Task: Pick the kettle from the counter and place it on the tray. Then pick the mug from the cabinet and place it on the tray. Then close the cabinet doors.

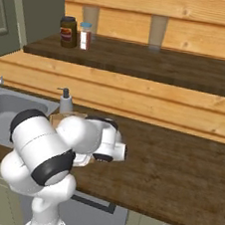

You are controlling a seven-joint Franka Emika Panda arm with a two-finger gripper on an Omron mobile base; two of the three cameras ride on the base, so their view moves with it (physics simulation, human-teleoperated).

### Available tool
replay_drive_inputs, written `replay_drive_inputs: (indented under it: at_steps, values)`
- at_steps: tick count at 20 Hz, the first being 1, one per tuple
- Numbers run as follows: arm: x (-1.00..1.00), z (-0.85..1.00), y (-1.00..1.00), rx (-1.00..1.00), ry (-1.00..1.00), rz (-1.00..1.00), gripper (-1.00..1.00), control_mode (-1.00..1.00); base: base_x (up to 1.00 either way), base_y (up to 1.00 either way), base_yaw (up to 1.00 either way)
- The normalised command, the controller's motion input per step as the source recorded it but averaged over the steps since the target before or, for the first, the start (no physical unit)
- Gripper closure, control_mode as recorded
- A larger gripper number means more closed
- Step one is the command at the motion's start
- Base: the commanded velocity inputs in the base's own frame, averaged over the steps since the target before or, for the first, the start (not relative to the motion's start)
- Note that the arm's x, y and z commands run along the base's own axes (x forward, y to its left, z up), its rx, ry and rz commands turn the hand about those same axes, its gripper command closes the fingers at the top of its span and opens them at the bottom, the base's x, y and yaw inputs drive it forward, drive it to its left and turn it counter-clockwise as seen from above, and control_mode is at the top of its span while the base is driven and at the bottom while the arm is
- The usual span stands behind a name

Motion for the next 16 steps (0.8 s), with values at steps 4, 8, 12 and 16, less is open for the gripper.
replay_drive_inputs:
  at_steps: [4,8,12,16]
  values:
    - [-0.01,0.0,0.05,0.0,0.0,0.0,-1.0,-1.0,0.0,0.0,0.0]
    - [0.0,0.0,0.0,0.0,0.0,0.0,-1.0,-1.0,0.0,0.0,0.0]
    - [-0.01,0.0,0.0,0.0,0.0,0.0,-1.0,-1.0,0.0,0.0,0.0]
    - [-0.1,0.05,0.0,0.0,0.0,-0.03,-1.0,-1.0,0.0,0.0,0.0]
